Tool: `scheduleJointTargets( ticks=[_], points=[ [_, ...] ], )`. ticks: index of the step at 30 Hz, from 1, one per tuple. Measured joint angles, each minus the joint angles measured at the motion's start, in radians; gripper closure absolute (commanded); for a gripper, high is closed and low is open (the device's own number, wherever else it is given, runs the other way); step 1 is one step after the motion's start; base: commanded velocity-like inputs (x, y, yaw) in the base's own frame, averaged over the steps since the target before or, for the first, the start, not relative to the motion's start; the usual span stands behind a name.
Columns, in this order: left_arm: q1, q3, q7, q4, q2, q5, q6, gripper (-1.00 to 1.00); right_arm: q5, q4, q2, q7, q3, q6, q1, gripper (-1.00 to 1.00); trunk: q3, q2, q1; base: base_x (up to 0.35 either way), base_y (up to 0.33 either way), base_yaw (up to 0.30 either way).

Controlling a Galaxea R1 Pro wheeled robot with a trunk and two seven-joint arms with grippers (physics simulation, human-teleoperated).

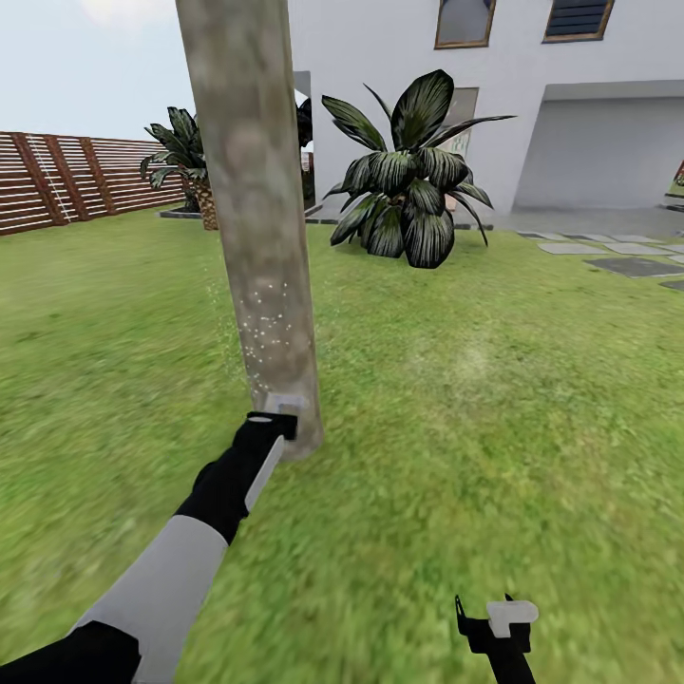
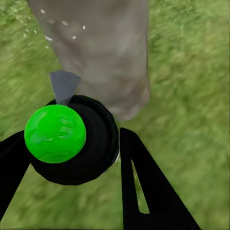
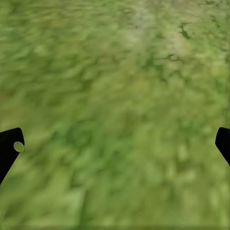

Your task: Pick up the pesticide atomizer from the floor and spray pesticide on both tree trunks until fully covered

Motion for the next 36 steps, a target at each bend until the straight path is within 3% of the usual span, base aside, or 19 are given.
scheduleJointTargets(
  ticks=[2,4,7,10,12,15,19,22,26,27,28,34,36],
  points=[
    [0.003,0.013,0.014,0.005,0.014,-0.004,0.000,1.00,0.000,0.000,0.000,0.000,0.000,0.000,0.000,-1.00,0.000,0.000,0.000,0.000,0.000,0.000],
    [0.010,0.040,0.016,0.011,0.055,-0.003,-0.004,1.00,0.000,0.000,0.000,0.000,0.000,0.000,0.000,-1.00,0.000,0.000,0.000,0.000,0.000,0.000],
    [0.016,0.044,0.015,0.017,0.078,0.003,-0.010,1.00,0.000,0.000,0.000,0.000,0.000,0.000,0.000,-1.00,0.000,0.000,0.000,0.000,0.000,0.000],
    [0.021,0.041,0.009,0.082,0.071,0.009,-0.016,1.00,0.000,0.000,0.000,0.000,0.000,0.000,0.000,-1.00,0.000,0.000,0.000,0.000,0.000,0.000],
    [0.022,0.030,0.005,0.114,0.051,0.017,-0.023,1.00,0.000,0.000,0.000,0.000,0.000,0.000,0.000,-1.00,0.000,0.000,0.000,0.000,0.000,0.000],
    [0.022,0.000,0.005,0.120,0.025,0.012,-0.024,1.00,0.000,0.000,0.000,0.000,0.000,0.000,0.000,-1.00,0.000,0.000,0.000,0.000,0.000,0.000],
    [0.021,-0.009,0.005,0.116,0.011,0.010,-0.023,1.00,0.000,0.000,0.000,0.000,0.000,0.000,0.000,-1.00,0.000,0.000,0.000,0.000,0.000,0.000],
    [0.022,-0.011,0.012,0.108,0.019,0.002,-0.023,1.00,0.000,0.000,0.000,0.000,0.000,0.000,0.000,-1.00,0.000,0.000,0.000,0.000,0.000,0.000],
    [0.025,-0.002,0.014,0.113,0.048,0.001,-0.030,1.00,0.000,0.000,0.000,0.000,0.000,0.000,0.000,-1.00,0.000,0.000,0.000,0.000,0.000,0.000],
    [0.025,-0.001,0.015,0.118,0.072,-0.001,-0.070,1.00,0.000,0.000,0.000,0.000,0.000,0.000,0.000,-1.00,0.000,0.000,0.000,0.009,-0.009,0.000],
    [0.025,-0.001,0.015,0.119,0.080,0.007,-0.096,1.00,0.000,0.000,0.000,0.000,0.000,0.000,0.000,-1.00,0.000,0.000,0.000,0.088,-0.088,0.000],
    [0.039,-0.001,0.017,0.142,0.089,0.011,-0.131,1.00,-0.001,0.000,0.000,-0.001,0.000,0.000,0.000,-1.00,0.000,0.000,0.000,0.182,-0.191,0.000],
    [0.057,0.019,0.018,0.154,0.096,0.012,-0.134,1.00,-0.001,0.000,0.000,-0.001,0.000,0.000,0.000,-1.00,0.000,0.000,0.000,0.189,-0.223,0.000]
  ],
)
